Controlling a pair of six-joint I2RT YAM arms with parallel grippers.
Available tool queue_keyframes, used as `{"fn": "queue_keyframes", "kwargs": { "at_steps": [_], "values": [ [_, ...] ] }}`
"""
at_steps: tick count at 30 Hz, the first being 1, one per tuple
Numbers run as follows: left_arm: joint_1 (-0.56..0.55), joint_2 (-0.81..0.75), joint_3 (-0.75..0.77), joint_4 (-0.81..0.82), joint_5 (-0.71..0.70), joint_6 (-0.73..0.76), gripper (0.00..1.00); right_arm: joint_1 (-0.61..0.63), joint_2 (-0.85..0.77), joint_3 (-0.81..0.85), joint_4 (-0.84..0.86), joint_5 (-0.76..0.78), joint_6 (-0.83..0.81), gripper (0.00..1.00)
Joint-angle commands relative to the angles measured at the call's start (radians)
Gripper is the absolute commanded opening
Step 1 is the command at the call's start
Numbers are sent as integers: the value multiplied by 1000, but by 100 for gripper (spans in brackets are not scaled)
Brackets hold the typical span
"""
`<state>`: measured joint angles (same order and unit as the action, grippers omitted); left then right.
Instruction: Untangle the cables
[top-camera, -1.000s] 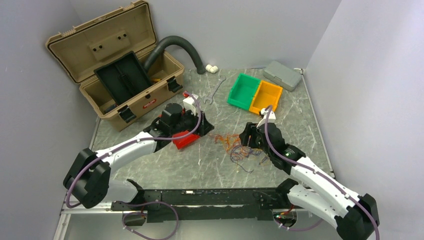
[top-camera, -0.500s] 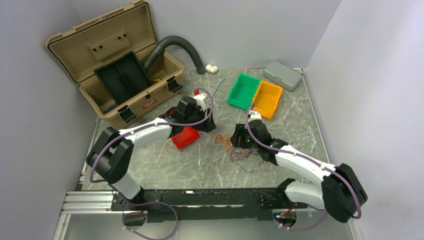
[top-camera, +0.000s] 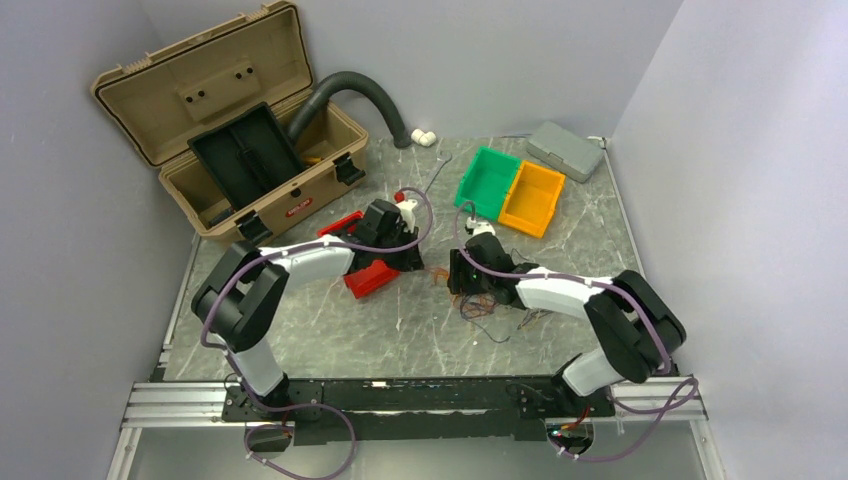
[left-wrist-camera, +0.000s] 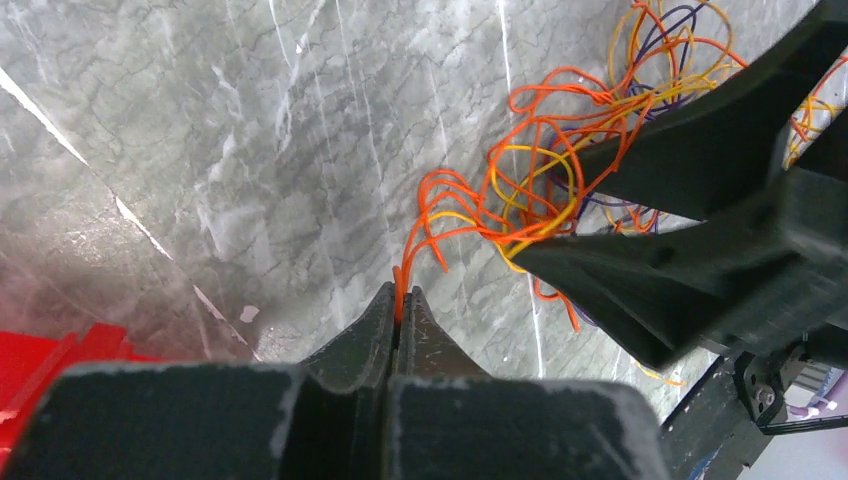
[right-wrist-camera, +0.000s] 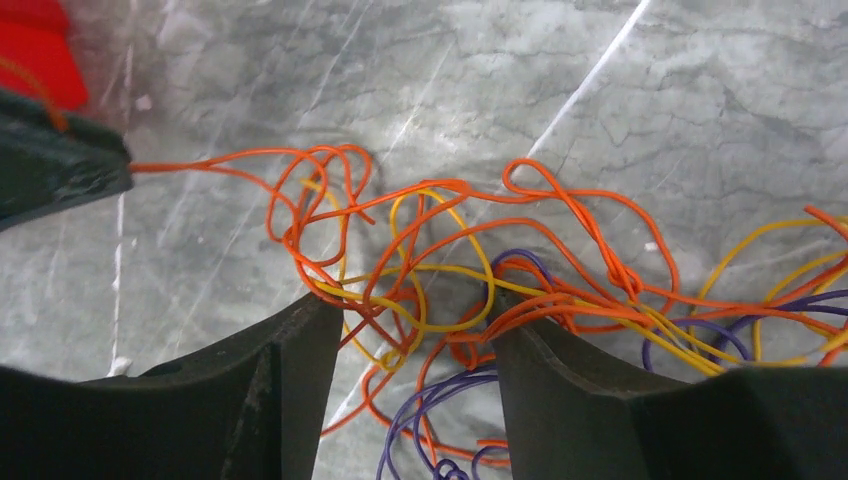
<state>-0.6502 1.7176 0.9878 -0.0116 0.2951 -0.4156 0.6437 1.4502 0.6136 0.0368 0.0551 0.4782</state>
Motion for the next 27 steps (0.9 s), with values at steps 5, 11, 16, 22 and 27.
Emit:
{"fn": "queue_keyframes", "kwargs": {
  "at_steps": [5,11,16,22,27],
  "values": [
    [12,-275,-21,14,-134,47,0,12,120,109,-253,436,213,52],
    [109,-566,-181,32,-319,-132,0,-6,-31,41,-415,636,452,49],
    [180,-760,-269,16,-430,-216,0,-84,-222,-30,-491,684,588,46],
    [204,-904,-305,4,-467,-207,0,-238,-390,-109,-448,562,532,47],
    [204,-877,-213,-47,-371,-145,0,-239,-458,-79,-400,482,320,53]
  ]
}}
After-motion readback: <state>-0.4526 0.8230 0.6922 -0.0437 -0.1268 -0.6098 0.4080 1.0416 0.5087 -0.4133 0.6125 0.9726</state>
